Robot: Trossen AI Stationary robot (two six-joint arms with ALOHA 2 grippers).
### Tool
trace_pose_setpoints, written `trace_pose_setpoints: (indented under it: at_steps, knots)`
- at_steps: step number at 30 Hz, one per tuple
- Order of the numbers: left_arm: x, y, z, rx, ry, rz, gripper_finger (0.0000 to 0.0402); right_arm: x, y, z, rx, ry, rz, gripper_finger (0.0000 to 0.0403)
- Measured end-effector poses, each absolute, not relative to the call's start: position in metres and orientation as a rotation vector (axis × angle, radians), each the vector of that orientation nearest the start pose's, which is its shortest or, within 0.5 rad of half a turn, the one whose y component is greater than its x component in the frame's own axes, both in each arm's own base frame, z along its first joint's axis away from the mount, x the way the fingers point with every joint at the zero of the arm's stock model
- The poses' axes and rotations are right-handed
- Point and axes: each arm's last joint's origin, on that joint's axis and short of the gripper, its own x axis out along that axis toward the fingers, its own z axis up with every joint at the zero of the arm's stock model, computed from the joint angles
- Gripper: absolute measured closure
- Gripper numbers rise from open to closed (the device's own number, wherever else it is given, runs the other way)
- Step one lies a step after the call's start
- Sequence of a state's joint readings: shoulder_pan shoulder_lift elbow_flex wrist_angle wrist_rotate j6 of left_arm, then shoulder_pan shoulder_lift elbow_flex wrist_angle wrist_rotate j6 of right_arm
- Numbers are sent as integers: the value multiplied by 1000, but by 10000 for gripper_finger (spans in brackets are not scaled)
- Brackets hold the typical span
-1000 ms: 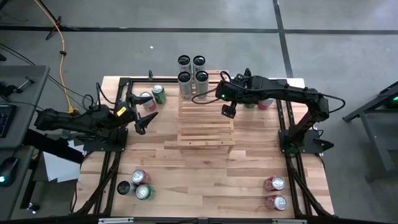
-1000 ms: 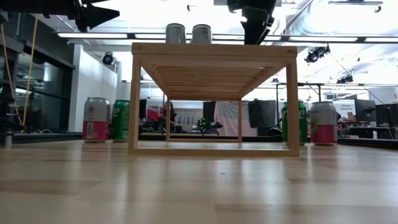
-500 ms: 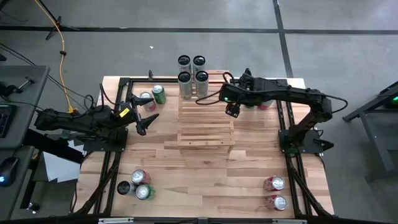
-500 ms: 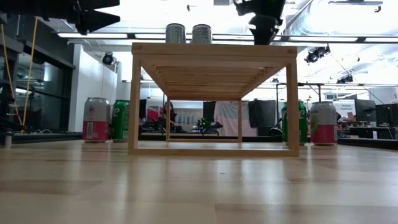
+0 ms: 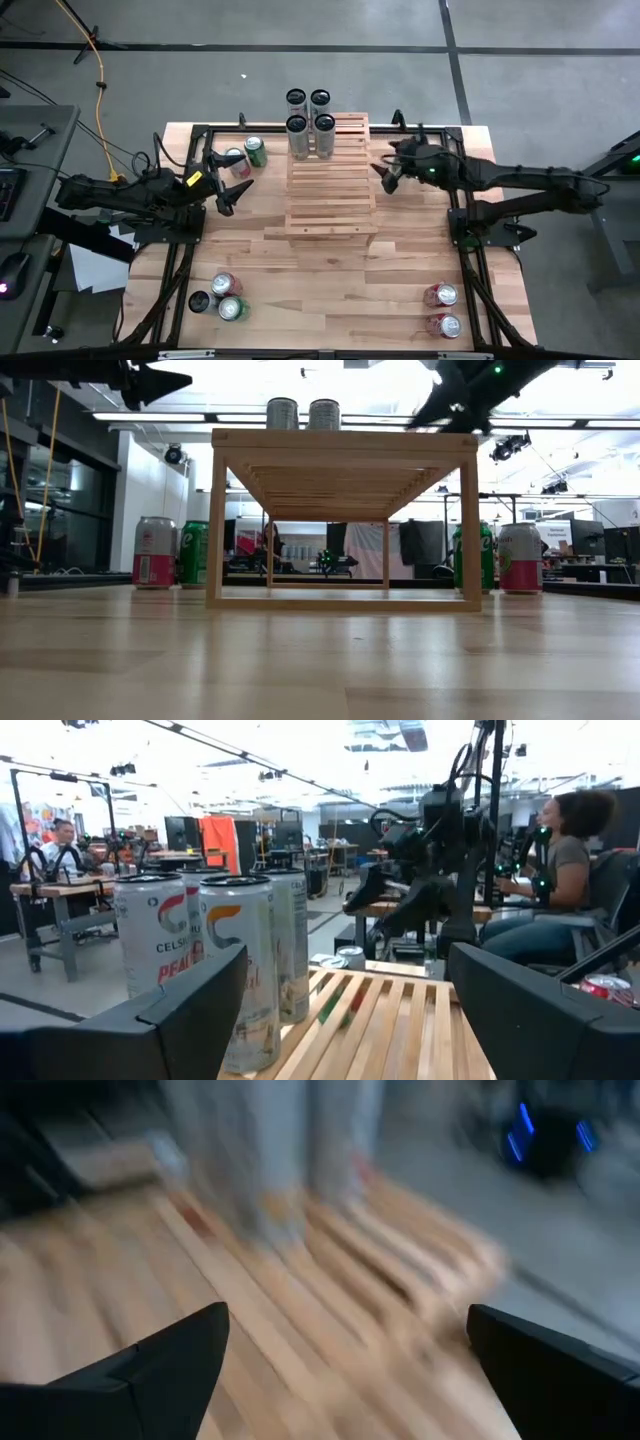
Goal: Place canned beverage on shelf
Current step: Put the white yellow soda can aligned with the other white yellow soda can on the shelf
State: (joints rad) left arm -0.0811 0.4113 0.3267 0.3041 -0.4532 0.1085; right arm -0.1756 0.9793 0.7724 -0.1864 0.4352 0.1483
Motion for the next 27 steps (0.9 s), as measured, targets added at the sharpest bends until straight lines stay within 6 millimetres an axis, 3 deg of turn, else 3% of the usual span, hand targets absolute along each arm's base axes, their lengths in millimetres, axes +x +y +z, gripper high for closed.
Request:
trace_pose_setpoints:
  at_steps: [5,9,13,17,19,20,24,27]
  knots:
    - [120,3,268,66,-183,381,66,222,-50,273,8,112,-542,17]
    - [121,3,267,95,-169,384,66,239,-60,253,-21,68,-575,65]
    - [123,3,266,132,-148,396,67,258,-72,246,-42,42,-609,166]
    - [128,5,262,171,-95,478,87,268,-83,244,-70,44,-636,312]
    - [130,6,259,193,-61,542,119,268,-85,242,-86,55,-645,376]
    - [131,7,258,206,-44,568,142,268,-86,243,-89,55,-649,387]
    - [135,13,255,231,-3,634,274,268,-87,245,-76,28,-654,375]
    - [140,21,251,226,22,654,378,268,-87,246,-74,11,-641,395]
